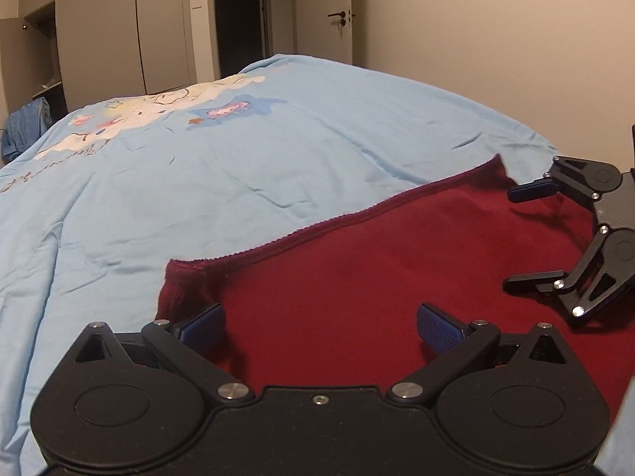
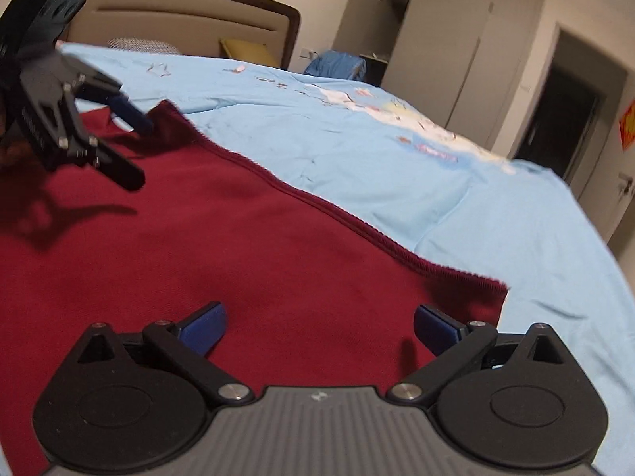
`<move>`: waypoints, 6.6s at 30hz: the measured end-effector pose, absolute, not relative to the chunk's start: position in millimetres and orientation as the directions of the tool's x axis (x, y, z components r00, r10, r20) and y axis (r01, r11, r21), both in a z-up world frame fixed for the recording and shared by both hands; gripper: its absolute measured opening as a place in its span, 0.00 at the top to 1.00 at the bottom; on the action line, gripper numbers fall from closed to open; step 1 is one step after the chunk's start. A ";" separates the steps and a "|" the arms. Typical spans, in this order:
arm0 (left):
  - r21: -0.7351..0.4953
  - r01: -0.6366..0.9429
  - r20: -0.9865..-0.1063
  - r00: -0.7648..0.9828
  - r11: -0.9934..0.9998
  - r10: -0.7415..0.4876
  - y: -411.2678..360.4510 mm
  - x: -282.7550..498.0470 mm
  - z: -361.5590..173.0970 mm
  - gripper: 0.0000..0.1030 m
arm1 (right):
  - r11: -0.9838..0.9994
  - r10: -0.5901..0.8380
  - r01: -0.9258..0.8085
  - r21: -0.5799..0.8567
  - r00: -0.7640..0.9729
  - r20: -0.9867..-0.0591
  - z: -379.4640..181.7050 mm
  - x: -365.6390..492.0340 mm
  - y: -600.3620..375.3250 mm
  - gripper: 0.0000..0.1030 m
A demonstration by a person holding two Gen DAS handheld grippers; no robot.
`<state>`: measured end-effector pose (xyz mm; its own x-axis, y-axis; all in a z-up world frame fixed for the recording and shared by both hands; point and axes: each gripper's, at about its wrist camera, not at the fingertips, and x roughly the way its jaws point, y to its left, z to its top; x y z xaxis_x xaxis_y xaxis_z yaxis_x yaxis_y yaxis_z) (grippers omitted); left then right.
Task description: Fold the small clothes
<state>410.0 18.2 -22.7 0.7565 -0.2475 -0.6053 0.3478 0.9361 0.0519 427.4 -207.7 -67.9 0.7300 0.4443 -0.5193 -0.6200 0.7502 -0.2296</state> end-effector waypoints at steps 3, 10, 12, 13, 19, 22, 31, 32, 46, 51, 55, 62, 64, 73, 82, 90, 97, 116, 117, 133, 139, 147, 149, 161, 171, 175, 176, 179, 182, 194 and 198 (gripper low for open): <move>0.003 0.277 -0.607 0.764 0.961 -0.218 32.3 432.8 -34.6 0.01 | 0.814 0.445 -0.573 -0.095 0.720 -0.532 -66.9 456.4 -225.0 0.01; -0.308 0.165 -0.519 0.796 0.937 -0.311 86.9 458.7 -63.7 0.01 | 0.834 0.546 -0.494 0.247 0.673 -0.499 -83.1 498.5 -281.1 0.01; -0.375 0.174 -0.481 0.803 0.911 -0.351 96.1 459.2 -70.5 0.01 | 0.812 0.583 -0.497 0.306 0.664 -0.469 -85.6 500.0 -292.9 0.01; -0.407 0.177 -0.466 0.803 0.896 -0.370 101.3 459.6 -72.3 0.01 | 0.801 0.599 -0.498 0.333 0.660 -0.453 -86.5 500.8 -298.2 0.01; -0.512 0.189 -0.399 0.812 0.838 -0.426 115.0 459.5 -81.6 0.01 | 0.769 0.637 -0.502 0.396 0.656 -0.405 -85.7 505.4 -317.5 0.01; -0.514 0.192 -0.392 0.815 0.836 -0.428 115.1 460.0 -83.7 0.01 | 0.764 0.642 -0.503 0.404 0.656 -0.397 -88.5 506.8 -317.6 0.01; -0.521 0.197 -0.378 0.819 0.831 -0.431 118.9 455.7 -86.4 0.01 | 0.763 0.642 -0.504 0.405 0.663 -0.384 -92.1 504.8 -312.5 0.01; -0.521 0.197 -0.377 0.820 0.831 -0.431 118.8 455.7 -86.5 0.01 | 0.763 0.642 -0.504 0.405 0.664 -0.383 -92.5 504.5 -311.7 0.01; -0.468 0.156 -0.376 0.855 0.870 -0.356 113.5 425.5 -34.7 0.01 | 0.853 0.516 -0.426 0.302 0.775 -0.365 -50.0 468.2 -298.8 0.00; -0.415 0.100 -0.362 0.894 0.904 -0.265 110.6 387.8 0.9 0.01 | 0.925 0.381 -0.352 0.145 0.870 -0.315 -16.7 423.8 -273.0 0.00; -0.295 0.009 -0.374 0.919 0.955 -0.124 99.1 347.6 17.9 0.01 | 0.946 0.325 -0.303 0.120 0.904 -0.278 -10.9 386.4 -247.9 0.00; -0.307 -0.133 -0.379 0.925 0.942 0.007 101.1 259.3 3.7 0.01 | 0.960 0.277 -0.276 0.041 0.932 -0.234 -40.6 321.4 -198.8 0.00; -0.335 -0.165 -0.386 0.922 0.928 0.024 101.3 235.1 -9.6 0.01 | 0.961 0.272 -0.277 0.010 0.934 -0.231 -51.3 308.7 -186.6 0.00; -0.472 -0.192 -0.458 0.888 0.860 -0.053 115.4 200.4 -59.9 0.01 | 0.963 0.238 -0.260 -0.068 0.943 -0.234 -88.0 288.5 -156.6 0.00; -0.524 -0.135 -0.431 0.894 0.841 -0.125 103.7 209.0 -71.3 0.01 | 0.956 0.279 -0.292 -0.008 0.923 -0.264 -120.4 294.7 -154.7 0.00; -0.606 -0.080 -0.406 0.886 0.791 -0.222 99.0 219.7 -79.8 0.01 | 0.955 0.288 -0.296 0.001 0.929 -0.233 -124.7 289.9 -161.0 0.00; -0.676 -0.207 -0.409 0.904 0.707 -0.126 111.4 235.6 -84.2 0.19 | 0.955 0.289 -0.296 0.001 0.930 -0.229 -125.1 287.7 -162.9 0.00; -0.436 -0.240 -0.442 0.897 0.867 0.026 80.4 260.8 -33.5 0.81 | 0.968 0.246 -0.233 0.096 0.956 -0.160 -106.1 264.7 -192.7 0.00; -0.408 -0.216 -0.428 0.904 0.887 0.023 72.6 264.1 -25.2 0.82 | 0.970 0.230 -0.215 0.110 0.962 -0.150 -103.2 262.0 -198.3 0.00; -0.057 0.310 -0.407 0.861 0.949 -0.306 -108.5 297.0 12.9 0.83 | 0.944 -0.138 0.159 0.288 0.986 -0.094 -89.0 225.5 -308.5 0.00; -0.047 0.381 -0.517 0.782 0.923 -0.349 -139.2 301.9 -23.4 0.78 | 0.911 -0.166 0.204 0.359 0.977 -0.136 -102.0 229.0 -328.8 0.00; -0.072 0.422 -0.488 0.776 0.904 -0.401 -133.4 286.6 -29.7 0.47 | 0.925 -0.147 0.191 0.328 0.977 -0.154 -109.2 234.8 -324.5 0.00; -0.065 0.425 -0.477 0.781 0.903 -0.402 -131.2 280.5 -29.4 0.38 | 0.921 -0.148 0.194 0.338 0.976 -0.159 -110.4 234.5 -325.1 0.00; 0.087 0.437 -0.439 0.823 0.895 -0.360 -132.3 247.3 -34.0 0.38 | 0.911 -0.126 0.188 0.366 0.974 -0.188 -111.0 230.6 -326.4 0.00; 0.139 0.425 -0.446 0.833 0.894 -0.327 -135.4 243.3 -43.1 0.67 | 0.907 0.042 0.048 0.419 0.978 -0.202 -104.0 234.8 -332.4 0.00; 0.141 0.438 -0.448 0.828 0.888 -0.337 -136.7 242.9 -46.7 0.77 | 0.906 0.161 -0.059 0.418 0.964 -0.212 -89.6 249.5 -331.0 0.00; 0.139 0.439 -0.450 0.827 0.888 -0.338 -136.7 242.9 -48.1 0.79 | 0.907 0.195 -0.090 0.412 0.955 -0.221 -85.3 255.8 -329.8 0.00; 0.130 0.436 -0.452 0.826 0.891 -0.338 -136.0 242.9 -50.8 0.81 | 0.932 0.218 -0.112 0.346 0.934 -0.284 -75.5 276.9 -319.6 0.09; 0.126 0.435 -0.451 0.826 0.892 -0.339 -135.5 242.9 -51.5 0.81 | 0.951 0.214 -0.126 0.284 0.928 -0.306 -69.1 291.2 -307.4 0.19; 0.103 0.434 -0.444 0.825 0.895 -0.349 -130.9 243.9 -54.0 0.83 | 0.909 0.357 -0.213 0.358 0.841 -0.407 -78.5 330.9 -287.9 0.43; 0.097 0.433 -0.442 0.825 0.896 -0.351 -129.7 245.0 -54.5 0.85 | 0.884 0.383 -0.201 0.422 0.830 -0.407 -85.7 333.3 -293.2 0.55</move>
